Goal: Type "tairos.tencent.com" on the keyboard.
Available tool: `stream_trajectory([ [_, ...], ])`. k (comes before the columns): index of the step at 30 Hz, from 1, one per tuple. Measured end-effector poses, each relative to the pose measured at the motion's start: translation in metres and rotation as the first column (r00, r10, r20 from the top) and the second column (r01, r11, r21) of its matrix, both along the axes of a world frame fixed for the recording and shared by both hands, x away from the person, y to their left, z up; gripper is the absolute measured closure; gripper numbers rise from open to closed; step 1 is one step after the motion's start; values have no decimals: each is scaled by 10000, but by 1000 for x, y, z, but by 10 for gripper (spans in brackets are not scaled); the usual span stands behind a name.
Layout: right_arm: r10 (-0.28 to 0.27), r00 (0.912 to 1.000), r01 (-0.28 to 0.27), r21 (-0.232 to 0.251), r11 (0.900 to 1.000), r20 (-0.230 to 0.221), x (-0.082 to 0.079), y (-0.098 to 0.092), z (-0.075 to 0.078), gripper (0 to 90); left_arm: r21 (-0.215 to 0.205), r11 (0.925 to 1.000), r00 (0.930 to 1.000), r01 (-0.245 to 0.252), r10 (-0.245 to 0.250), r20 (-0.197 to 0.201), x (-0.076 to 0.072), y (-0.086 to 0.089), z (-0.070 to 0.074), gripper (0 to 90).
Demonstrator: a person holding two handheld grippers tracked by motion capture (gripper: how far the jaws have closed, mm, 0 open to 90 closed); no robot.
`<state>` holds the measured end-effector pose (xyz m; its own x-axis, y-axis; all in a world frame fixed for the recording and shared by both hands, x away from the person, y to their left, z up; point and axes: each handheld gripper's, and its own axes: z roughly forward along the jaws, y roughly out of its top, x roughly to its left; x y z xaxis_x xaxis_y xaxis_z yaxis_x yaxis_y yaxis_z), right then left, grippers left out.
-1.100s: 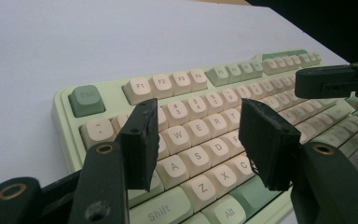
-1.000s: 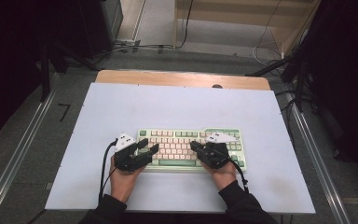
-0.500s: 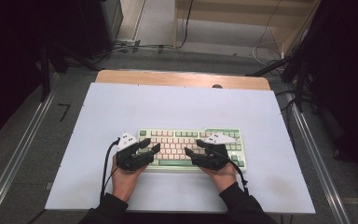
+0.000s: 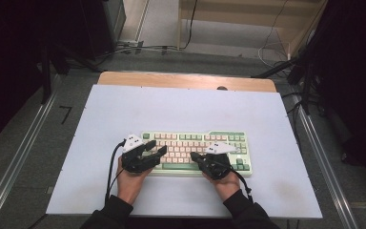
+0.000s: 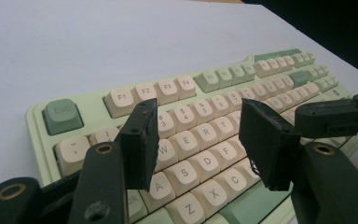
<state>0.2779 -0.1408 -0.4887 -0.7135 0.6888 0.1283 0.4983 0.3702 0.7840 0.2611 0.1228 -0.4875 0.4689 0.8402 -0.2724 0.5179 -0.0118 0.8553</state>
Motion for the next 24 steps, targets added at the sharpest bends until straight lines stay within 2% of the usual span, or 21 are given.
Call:
stream_trajectory([
  [8,-8,9998,0,-395,9992,-205,2,3,-8,877,6,10000,10000,12,-12,-31,0,-1,0,479],
  [11,-22,9998,16,-330,9995,-191,2,2,-7,876,10,10000,10000,4,-4,-4,0,0,0,478],
  [13,-79,10000,79,-109,9999,-60,1,0,-4,874,-26,10000,10000,-59,59,-7,0,0,0,464],
  [15,-204,9998,203,271,9994,51,2,-5,1,827,-40,9999,9999,-112,112,-11,0,2,1,462],
  [16,-294,9995,289,452,9986,103,3,-8,4,774,-57,9999,9999,-139,139,-4,0,2,1,460],
  [19,-707,9971,681,846,9941,280,6,-20,12,521,-29,9997,9997,-249,249,15,1,4,2,438],
  [20,-896,9955,863,966,9916,301,7,-24,14,464,-58,9996,9996,-271,271,55,1,5,2,438],
  [24,-1481,9884,1420,1413,9797,336,10,-43,21,347,-92,9990,9991,-427,427,46,1,8,3,424],
])
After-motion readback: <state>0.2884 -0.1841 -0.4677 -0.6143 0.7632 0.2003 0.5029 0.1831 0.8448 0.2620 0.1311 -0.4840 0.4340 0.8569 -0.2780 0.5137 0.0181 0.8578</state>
